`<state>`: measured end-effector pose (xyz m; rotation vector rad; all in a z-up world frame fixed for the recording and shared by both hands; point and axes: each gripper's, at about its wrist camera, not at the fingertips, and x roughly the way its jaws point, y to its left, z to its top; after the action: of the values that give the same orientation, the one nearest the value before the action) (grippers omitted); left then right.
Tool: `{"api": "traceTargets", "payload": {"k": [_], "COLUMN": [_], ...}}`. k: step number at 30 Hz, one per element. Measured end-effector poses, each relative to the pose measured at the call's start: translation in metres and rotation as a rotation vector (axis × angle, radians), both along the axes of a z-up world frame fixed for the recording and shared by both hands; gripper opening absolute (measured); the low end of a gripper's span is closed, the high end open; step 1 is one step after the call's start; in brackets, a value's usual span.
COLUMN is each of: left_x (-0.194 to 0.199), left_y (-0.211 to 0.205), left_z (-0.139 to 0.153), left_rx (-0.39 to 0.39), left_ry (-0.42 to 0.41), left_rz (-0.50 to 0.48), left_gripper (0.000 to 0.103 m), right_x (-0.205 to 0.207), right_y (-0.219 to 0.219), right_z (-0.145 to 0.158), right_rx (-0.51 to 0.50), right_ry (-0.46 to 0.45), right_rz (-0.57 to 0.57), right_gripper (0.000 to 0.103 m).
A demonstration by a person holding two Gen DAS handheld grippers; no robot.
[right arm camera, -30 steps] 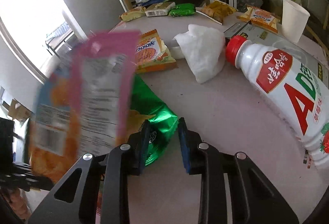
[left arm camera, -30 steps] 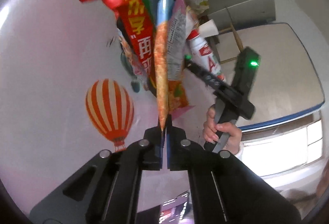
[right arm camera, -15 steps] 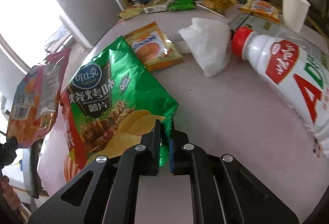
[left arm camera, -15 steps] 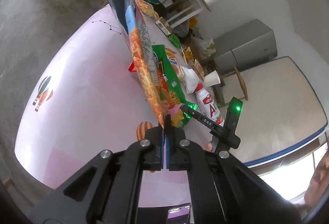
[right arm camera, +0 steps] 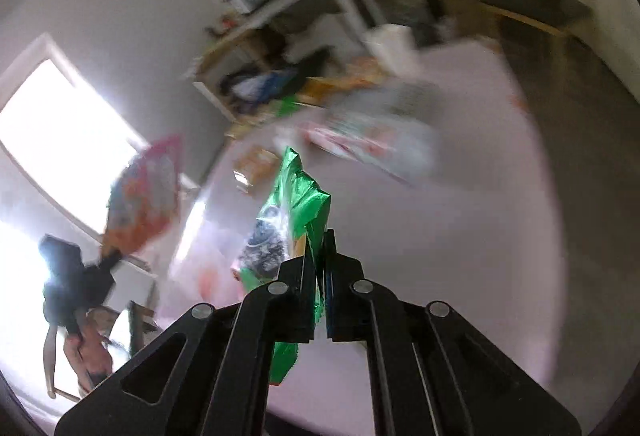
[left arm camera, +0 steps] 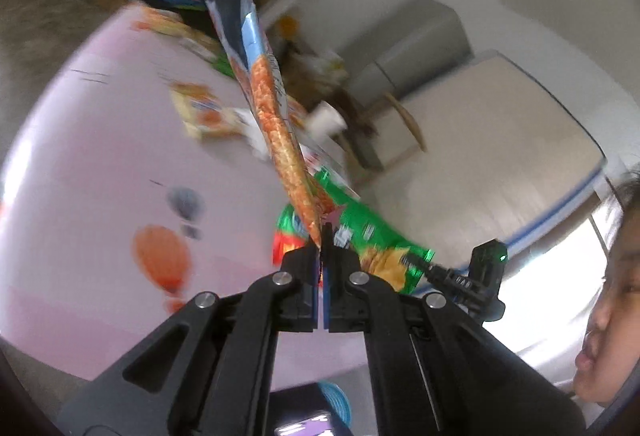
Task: Collect trash
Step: 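Carry the green chip bag over the blue basket with the right gripper while the left carries the orange bag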
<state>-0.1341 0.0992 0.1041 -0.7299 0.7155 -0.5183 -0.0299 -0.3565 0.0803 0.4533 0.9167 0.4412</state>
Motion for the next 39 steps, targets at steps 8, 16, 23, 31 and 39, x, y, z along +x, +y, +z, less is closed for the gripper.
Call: {"api": "traceTargets", "payload": {"k": [8,16,23,31,39], "left_x": [-0.043,-0.095,-0.114,-0.105,-0.117], "left_y": [-0.098,-0.185,-0.236,-0.244,-0.269], "left_z": [0.003,0.006,0.004,0.002,-0.002], "left_rx": [0.028,0.068,0.131,0.17,0.21], "left_ry": [0.002,0.003,0.004,0.024,0.046], "left_rz": [-0.2,-0.372,-0.462,-0.452,-0.525], "left_gripper": [0.0,0.0,0.0,0.0,0.0], "right_x": [-0.153,-0.252,-0.252,-0.255,-0.236], "right_y": [-0.107,-0.154,-0.136,-0.094,-0.064], "right_z": [-0.052,-0.195,-0.342,-0.325,-0.313], "right_rx": [0.054,-0.22,-0.469,-0.93,-0.518], "right_ry": [0.14,0.423,0.604,0.508,0.457], "right_rz": [-0.166,-0.253,-0.214,-0.051,0.016], "right_gripper": [0.004,0.004,0.005,0.053,0.054]}}
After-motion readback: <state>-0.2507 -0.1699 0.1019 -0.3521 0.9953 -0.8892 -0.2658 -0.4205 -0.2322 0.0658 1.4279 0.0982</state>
